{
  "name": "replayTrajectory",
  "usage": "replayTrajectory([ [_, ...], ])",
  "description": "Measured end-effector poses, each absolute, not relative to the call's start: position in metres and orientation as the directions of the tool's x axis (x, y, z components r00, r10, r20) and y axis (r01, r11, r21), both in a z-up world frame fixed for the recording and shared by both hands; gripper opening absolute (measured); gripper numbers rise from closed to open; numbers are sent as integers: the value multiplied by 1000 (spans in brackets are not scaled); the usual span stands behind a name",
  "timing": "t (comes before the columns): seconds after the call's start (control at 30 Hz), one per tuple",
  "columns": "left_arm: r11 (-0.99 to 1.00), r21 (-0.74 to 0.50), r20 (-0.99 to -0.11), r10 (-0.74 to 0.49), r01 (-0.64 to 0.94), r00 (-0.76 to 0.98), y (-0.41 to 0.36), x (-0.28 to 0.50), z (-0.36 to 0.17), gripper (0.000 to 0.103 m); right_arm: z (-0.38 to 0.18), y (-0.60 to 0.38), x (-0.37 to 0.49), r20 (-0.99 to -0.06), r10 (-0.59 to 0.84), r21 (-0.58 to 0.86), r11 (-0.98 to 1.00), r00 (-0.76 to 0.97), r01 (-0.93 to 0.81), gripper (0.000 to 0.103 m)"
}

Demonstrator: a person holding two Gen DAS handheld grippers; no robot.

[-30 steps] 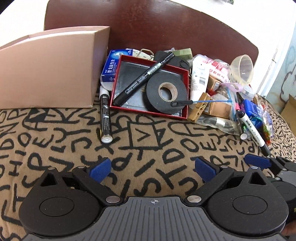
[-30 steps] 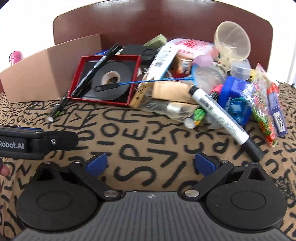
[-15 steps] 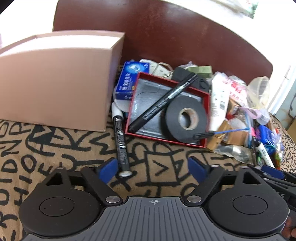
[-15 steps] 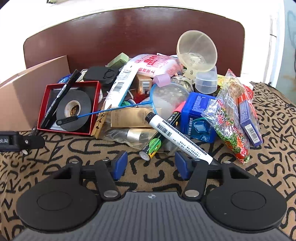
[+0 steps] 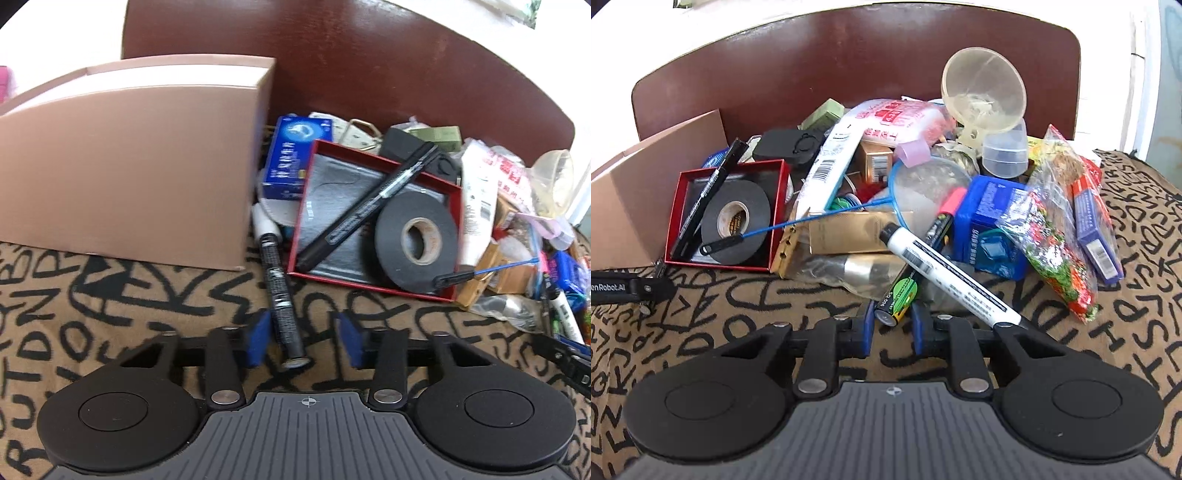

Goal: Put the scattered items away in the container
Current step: 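Close the left gripper on the white-capped marker while the right grasps the pink-capped marker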

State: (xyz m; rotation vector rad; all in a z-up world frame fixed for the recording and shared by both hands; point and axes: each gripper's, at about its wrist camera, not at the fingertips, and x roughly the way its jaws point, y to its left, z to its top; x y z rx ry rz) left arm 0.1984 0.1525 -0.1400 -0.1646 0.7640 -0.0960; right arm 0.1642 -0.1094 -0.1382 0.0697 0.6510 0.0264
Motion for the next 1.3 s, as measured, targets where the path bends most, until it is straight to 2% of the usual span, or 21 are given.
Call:
replayTrajectory([
  [0.13,977,-215,-687,-158,10,709,161,191,-139,17,-135,-108,154,-603,55,57,998,796,-26,22],
  [0.33,973,-227,-700,-198,50,686,163,164,-137,16,-133,-100,126,-642,130,61,991,756,-118,22],
  [0.47,953,-274,-726,-292,128,623,164,133,-133,17,-135,-91,101,-698,310,153,945,645,-289,22],
  [0.57,931,-312,-741,-364,190,565,160,108,-132,15,-131,-75,83,-720,364,104,899,591,-426,23],
  [0.63,932,-309,-741,-361,191,566,157,97,-134,33,-128,-70,81,-718,354,87,900,599,-427,43],
  [0.67,935,-297,-738,-353,194,575,154,95,-133,37,-126,-70,82,-711,347,89,907,612,-411,61],
  [0.8,943,-262,-725,-331,204,603,144,100,-132,61,-123,-66,94,-693,322,89,926,645,-367,59],
  [0.87,946,-237,-727,-324,221,606,137,106,-132,63,-122,-65,98,-686,314,92,932,656,-351,59],
  [0.93,948,-214,-732,-314,234,605,131,111,-133,62,-124,-62,102,-690,302,85,936,657,-341,52],
  [0.97,948,-209,-733,-315,242,603,127,113,-133,62,-127,-60,104,-696,298,83,937,653,-339,45],
  [1.0,946,-208,-733,-319,249,601,126,116,-133,62,-129,-58,106,-703,294,80,937,648,-339,40],
  [1.07,943,-208,-736,-325,259,594,123,119,-134,49,-133,-54,109,-714,289,74,937,638,-342,32],
  [1.1,943,-205,-740,-324,261,589,123,121,-134,28,-134,-53,110,-716,290,72,935,635,-346,27],
  [1.13,943,-207,-745,-325,260,583,123,122,-135,19,-134,-51,112,-716,292,70,934,634,-350,26],
  [1.27,943,-210,-748,-325,258,579,123,125,-135,18,-134,-47,118,-719,301,75,930,627,-360,26],
  [1.3,944,-206,-746,-322,258,583,123,125,-136,26,-135,-46,120,-720,302,76,929,625,-361,26],
])
